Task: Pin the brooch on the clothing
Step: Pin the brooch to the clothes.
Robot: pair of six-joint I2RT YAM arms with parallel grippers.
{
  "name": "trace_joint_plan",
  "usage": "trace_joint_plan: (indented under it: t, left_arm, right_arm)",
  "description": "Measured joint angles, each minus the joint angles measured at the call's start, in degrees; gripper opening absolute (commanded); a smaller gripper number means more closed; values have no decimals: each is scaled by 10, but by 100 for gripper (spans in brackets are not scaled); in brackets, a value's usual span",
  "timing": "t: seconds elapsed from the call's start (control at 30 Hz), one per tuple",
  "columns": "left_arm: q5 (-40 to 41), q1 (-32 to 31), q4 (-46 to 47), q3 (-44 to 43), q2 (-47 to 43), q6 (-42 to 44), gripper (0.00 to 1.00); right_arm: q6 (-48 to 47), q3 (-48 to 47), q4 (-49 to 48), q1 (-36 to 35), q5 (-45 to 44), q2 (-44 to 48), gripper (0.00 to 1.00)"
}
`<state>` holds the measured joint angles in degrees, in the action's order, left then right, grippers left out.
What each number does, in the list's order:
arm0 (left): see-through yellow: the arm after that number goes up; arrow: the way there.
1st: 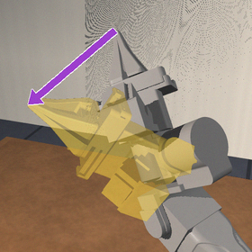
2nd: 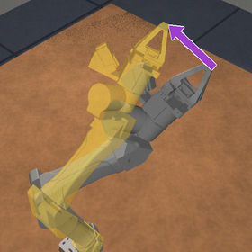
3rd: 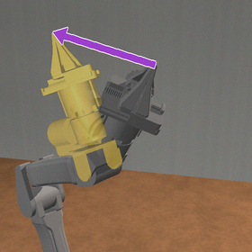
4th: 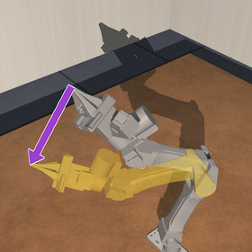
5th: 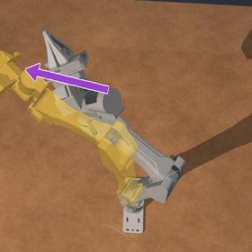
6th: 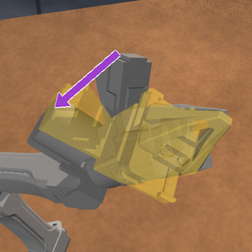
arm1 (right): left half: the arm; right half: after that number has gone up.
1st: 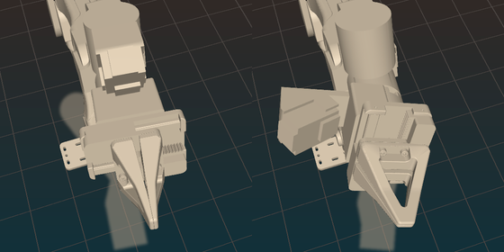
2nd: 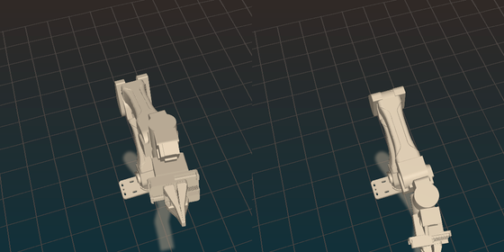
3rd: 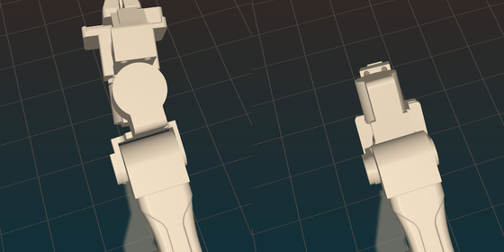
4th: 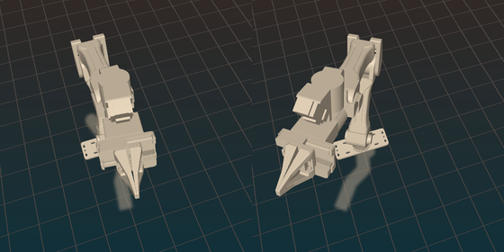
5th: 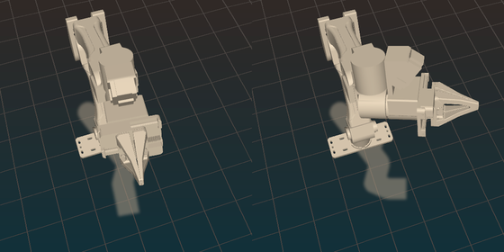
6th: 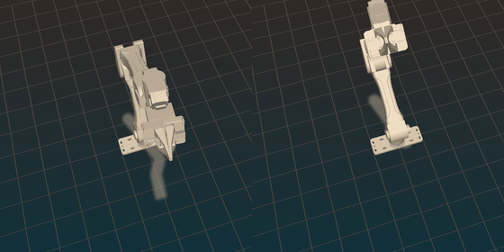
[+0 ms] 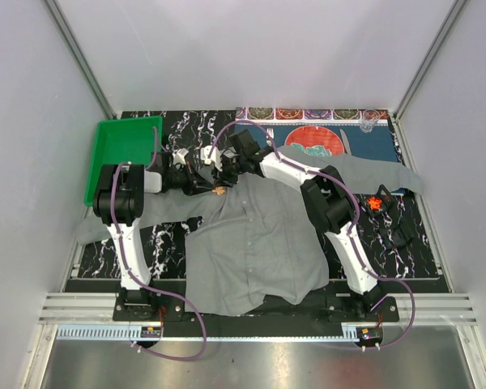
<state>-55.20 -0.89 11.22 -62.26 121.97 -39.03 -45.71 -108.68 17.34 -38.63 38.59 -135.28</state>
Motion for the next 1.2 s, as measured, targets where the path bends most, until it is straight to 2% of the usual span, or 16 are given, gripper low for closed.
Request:
trace_joint_plan:
  t: [0.17,0.33,0.47,0.6,0.8,0.87,1.13,1.2]
  left_arm:
    - [2,-1,-11,-4,0,6,0]
    - [2,-1,-14,-6,0,10,0]
    - [2,-1,-15,-7,0,11,0]
    - [2,-1,-15,-7,0,11,0]
    - [2,-1,-15,-7,0,11,0]
    - [2,-1,-16,-7,0,11,0]
    - [1,-1,-17,-7,0,12,0]
    - [1,-1,-17,-7,0,12,0]
  right_arm:
    - [17,3,-9,0,0,2,56]
    - [41,16,-16,0,1,21,58]
    - [68,37,-25,7,22,63,50]
    - [82,62,-36,28,51,107,32]
    - [53,85,-42,67,69,115,20]
    - [39,93,-43,70,75,110,11]
    - [-7,94,-55,61,85,55,12]
    - [-27,96,-57,59,87,49,18]
